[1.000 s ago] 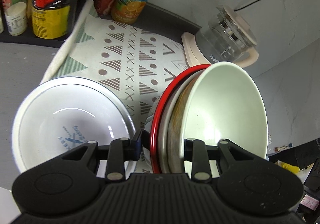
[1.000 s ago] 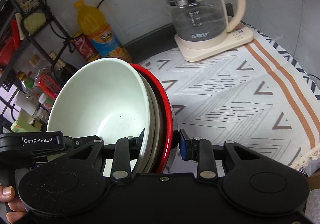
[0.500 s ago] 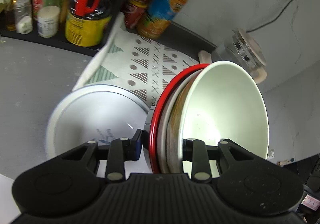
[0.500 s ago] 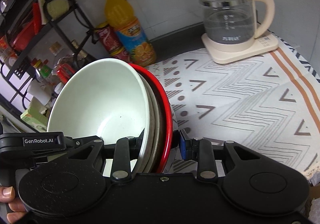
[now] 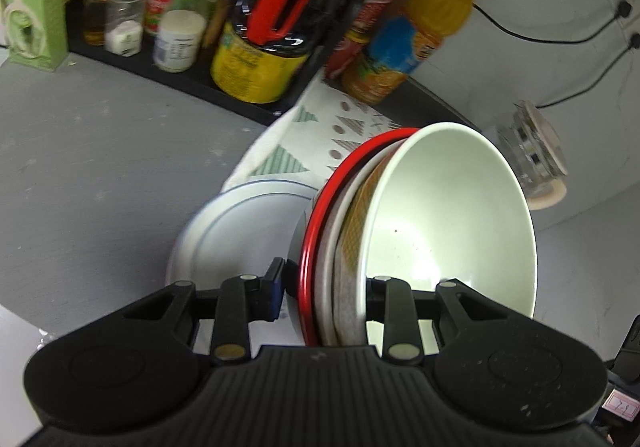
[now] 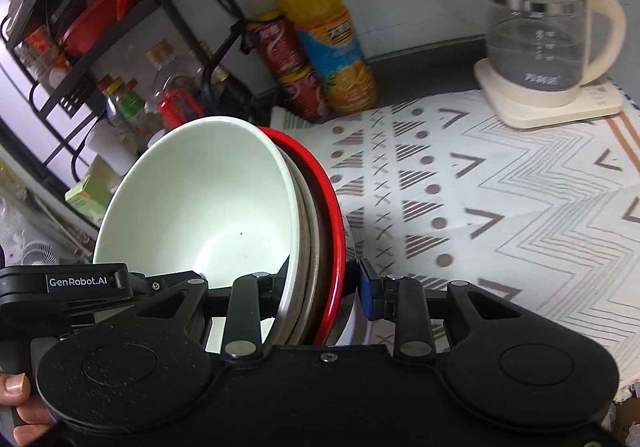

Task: Organize plates and bowls
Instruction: 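Lift the red and green bowl stack and carry it over the white plates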

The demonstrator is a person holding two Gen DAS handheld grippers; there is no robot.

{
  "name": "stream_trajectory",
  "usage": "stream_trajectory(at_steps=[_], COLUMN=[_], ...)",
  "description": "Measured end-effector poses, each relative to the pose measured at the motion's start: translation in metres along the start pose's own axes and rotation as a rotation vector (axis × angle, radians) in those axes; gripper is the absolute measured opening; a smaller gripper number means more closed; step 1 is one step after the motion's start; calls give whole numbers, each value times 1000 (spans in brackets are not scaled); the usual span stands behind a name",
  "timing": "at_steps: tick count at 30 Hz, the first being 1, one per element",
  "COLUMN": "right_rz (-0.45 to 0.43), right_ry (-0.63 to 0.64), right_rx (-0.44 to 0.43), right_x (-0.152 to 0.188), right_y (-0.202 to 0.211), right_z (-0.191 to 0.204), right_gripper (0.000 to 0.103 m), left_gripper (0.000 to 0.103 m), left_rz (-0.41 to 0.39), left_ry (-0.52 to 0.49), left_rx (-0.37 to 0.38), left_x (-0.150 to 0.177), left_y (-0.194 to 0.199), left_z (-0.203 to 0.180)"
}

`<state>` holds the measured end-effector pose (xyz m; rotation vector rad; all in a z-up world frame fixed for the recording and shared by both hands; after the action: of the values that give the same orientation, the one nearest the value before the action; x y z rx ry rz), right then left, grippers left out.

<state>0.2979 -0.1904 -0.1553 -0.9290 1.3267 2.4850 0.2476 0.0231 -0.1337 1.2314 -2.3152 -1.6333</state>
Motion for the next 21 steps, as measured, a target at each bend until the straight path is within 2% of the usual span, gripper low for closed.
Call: stream_trajectory(at_steps=[10, 21], right_rz=[104, 161], right_ry=[44, 42], right_rx=[-3, 11], right_x=[15, 20], right_y=[-35, -54], right_z=[14, 11], right_gripper=[30, 30], left_gripper=[29, 29], left_rz=[34, 56], left_ry=[71, 108], left_rx=[-54, -61], left_x=[9, 10], left_y=[-17, -30], left_z=[36, 47])
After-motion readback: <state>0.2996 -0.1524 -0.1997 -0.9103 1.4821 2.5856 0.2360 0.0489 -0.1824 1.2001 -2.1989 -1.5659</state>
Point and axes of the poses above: each gripper's, at about its wrist camera, not at the fingertips, and y roughly against the way its jaws point, z to its left, x to its underside, the point moved 4 cm from there along -y, roughly the way its jaws point, and after that the axes turned 1 degree about -x, right-handed, at the moved point
